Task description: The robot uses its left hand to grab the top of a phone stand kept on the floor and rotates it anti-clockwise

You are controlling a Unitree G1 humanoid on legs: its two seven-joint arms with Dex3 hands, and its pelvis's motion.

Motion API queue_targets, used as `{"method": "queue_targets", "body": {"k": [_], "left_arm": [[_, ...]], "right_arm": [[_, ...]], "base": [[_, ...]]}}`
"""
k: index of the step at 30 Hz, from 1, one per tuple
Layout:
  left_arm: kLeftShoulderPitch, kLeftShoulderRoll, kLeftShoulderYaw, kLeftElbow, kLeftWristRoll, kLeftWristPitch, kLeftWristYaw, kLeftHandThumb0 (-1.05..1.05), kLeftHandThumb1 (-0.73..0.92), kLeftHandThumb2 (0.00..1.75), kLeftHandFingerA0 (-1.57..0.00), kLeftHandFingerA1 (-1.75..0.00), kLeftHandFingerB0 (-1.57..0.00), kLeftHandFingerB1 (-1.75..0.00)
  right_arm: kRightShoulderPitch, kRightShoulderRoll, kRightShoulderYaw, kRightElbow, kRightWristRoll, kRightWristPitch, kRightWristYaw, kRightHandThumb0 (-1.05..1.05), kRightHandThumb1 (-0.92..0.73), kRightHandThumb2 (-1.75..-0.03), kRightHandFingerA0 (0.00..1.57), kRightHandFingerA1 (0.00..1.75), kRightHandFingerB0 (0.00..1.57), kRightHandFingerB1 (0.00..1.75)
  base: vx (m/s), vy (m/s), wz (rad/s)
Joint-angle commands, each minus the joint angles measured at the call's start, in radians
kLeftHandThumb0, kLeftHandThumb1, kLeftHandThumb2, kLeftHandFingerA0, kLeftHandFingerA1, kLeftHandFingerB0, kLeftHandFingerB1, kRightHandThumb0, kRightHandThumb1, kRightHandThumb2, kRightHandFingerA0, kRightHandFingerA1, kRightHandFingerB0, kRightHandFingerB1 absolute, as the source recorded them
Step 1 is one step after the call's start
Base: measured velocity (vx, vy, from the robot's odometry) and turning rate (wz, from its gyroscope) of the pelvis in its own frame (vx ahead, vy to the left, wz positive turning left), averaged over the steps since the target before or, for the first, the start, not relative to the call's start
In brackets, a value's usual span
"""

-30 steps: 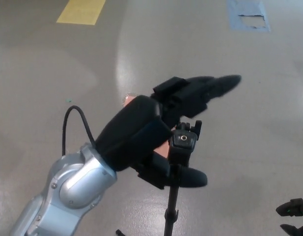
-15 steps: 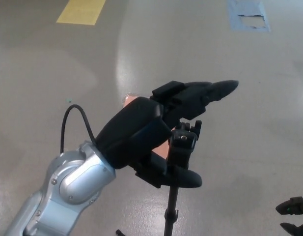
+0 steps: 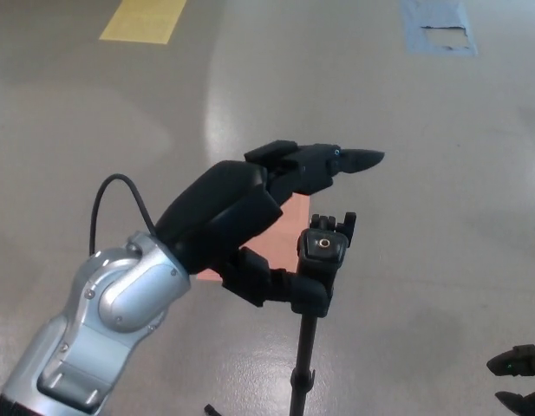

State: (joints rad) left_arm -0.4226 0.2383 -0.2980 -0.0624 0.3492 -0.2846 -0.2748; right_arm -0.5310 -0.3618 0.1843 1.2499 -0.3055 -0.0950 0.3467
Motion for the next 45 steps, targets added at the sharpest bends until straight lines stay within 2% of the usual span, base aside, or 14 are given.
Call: {"method": "queue_targets", "body": {"k": [1, 9, 10, 11, 12, 32, 33, 45], "left_arm": [[-0.021, 0.007, 0.011, 0.025, 0.011, -0.036, 0.021, -0.54, 0.43, 0.54, -0.19, -0.30, -0.22, -0.29], [-0.021, 0.000, 0.007, 0.027, 0.022, -0.029, 0.028, -0.56, 0.43, 0.54, -0.18, -0.30, -0.21, -0.29], [-0.020, 0.000, 0.005, 0.021, 0.023, -0.021, 0.025, -0.56, 0.44, 0.54, -0.17, -0.30, -0.20, -0.29], [-0.020, 0.000, 0.004, 0.020, 0.024, -0.019, 0.024, -0.56, 0.44, 0.54, -0.17, -0.30, -0.20, -0.29], [-0.020, -0.001, 0.003, 0.020, 0.024, -0.019, 0.025, -0.57, 0.44, 0.54, -0.17, -0.30, -0.20, -0.29], [-0.024, -0.010, -0.007, 0.032, 0.040, -0.027, 0.036, -0.57, 0.43, 0.54, -0.18, -0.31, -0.21, -0.29], [-0.025, -0.013, -0.013, 0.050, 0.049, -0.034, 0.044, -0.56, 0.44, 0.54, -0.19, -0.31, -0.20, -0.28], [-0.062, -0.018, -0.031, 0.144, 0.082, -0.049, 0.070, -0.56, 0.44, 0.54, -0.21, -0.31, -0.19, -0.28]], "right_arm": [[-0.013, -0.019, -0.001, 0.009, 0.000, -0.012, 0.005, -0.39, -0.82, -0.64, 0.29, 0.38, 0.21, 0.31], [-0.014, -0.022, 0.004, 0.008, -0.004, -0.019, 0.010, -0.39, -0.82, -0.64, 0.28, 0.38, 0.20, 0.31], [-0.013, -0.021, 0.002, 0.010, -0.003, -0.017, 0.008, -0.22, -0.65, -1.11, 0.12, 0.52, 0.10, 0.50], [-0.013, -0.021, 0.002, 0.010, -0.003, -0.016, 0.007, -0.22, -0.65, -1.11, 0.12, 0.52, 0.10, 0.50], [-0.012, -0.021, 0.001, 0.010, -0.002, -0.021, 0.007, -0.44, -0.76, -0.75, 0.24, 0.42, 0.20, 0.37], [-0.011, -0.019, -0.008, 0.009, 0.007, -0.016, 0.013, -0.44, -0.76, -0.75, 0.24, 0.42, 0.20, 0.37], [-0.014, -0.019, -0.006, 0.009, 0.004, -0.015, 0.013, -0.22, -0.65, -1.12, 0.11, 0.52, 0.09, 0.50], [-0.022, -0.018, 0.003, 0.009, -0.005, -0.013, 0.005, -0.22, -0.65, -1.12, 0.11, 0.52, 0.09, 0.50]], "base": [[0.00, 0.000, 0.00], [0.00, 0.000, 0.00], [0.00, 0.000, 0.00], [0.00, 0.000, 0.00], [0.00, 0.000, 0.00], [0.00, 0.000, 0.00], [0.00, 0.000, 0.00], [0.00, 0.000, 0.00]]}}
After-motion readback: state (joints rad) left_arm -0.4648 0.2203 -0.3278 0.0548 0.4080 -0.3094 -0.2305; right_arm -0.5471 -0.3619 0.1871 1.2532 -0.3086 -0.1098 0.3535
